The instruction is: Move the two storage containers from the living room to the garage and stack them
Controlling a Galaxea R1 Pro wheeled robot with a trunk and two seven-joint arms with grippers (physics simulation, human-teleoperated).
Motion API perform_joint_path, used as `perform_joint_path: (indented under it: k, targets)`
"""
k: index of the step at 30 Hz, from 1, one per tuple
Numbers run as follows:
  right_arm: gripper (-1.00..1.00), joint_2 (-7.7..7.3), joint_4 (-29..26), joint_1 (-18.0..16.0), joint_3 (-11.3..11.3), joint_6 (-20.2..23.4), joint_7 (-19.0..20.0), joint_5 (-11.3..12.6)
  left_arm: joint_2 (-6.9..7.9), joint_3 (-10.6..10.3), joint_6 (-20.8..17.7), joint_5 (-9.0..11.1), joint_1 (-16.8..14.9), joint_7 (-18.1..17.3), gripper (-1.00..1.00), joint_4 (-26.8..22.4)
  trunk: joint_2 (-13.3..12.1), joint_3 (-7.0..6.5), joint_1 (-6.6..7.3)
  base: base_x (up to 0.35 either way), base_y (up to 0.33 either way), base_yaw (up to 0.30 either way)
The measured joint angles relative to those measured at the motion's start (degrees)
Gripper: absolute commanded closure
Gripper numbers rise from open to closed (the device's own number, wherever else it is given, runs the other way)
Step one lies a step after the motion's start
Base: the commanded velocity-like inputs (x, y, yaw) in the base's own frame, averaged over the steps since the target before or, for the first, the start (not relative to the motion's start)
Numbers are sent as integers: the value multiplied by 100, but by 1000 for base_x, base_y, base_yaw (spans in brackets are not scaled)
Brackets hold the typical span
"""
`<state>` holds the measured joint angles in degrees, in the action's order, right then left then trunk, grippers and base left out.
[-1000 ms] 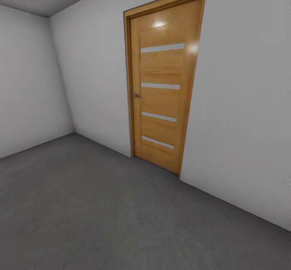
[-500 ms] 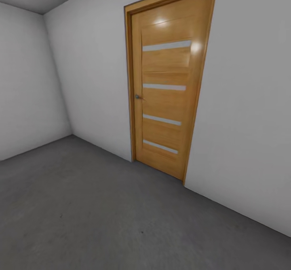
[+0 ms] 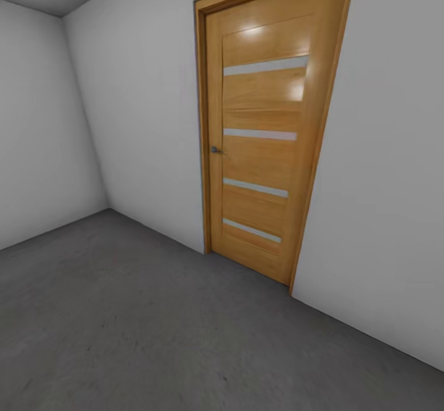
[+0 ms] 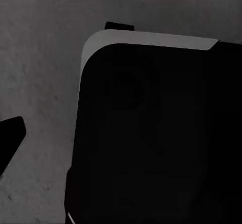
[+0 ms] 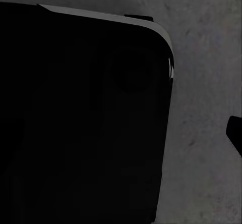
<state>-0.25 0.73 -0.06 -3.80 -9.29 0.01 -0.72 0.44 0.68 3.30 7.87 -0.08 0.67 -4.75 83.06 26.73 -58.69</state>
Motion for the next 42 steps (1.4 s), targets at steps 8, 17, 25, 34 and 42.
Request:
perform_joint_path:
  k: [8, 17, 25, 34, 42]
  targets:
    - [-100, 0, 1, 0, 1, -2, -3, 4, 0, 0, 0, 2, 0, 0, -100, 0, 0, 0, 0, 321, 133, 0]
    - [-100, 0, 0, 0, 1, -2, 6, 4, 0, 0, 0, 15, 0, 0, -100, 0, 0, 0, 0, 321, 129, 0]
    - [-100, 0, 0, 0, 1, -2, 7, 6, 0, 0, -11, 18, 0, -1, -100, 0, 0, 0, 0, 321, 35, 0]
    - [-100, 0, 0, 0, 2, -3, 3, 8, 0, 0, -18, 18, 0, -1, -100, 0, 0, 0, 0, 322, 2, 0]
    - [-100, 0, -1, 0, 3, -3, 3, 8, 0, 0, -18, 18, 0, -2, -100, 0, 0, 0, 0, 322, 0, 0]
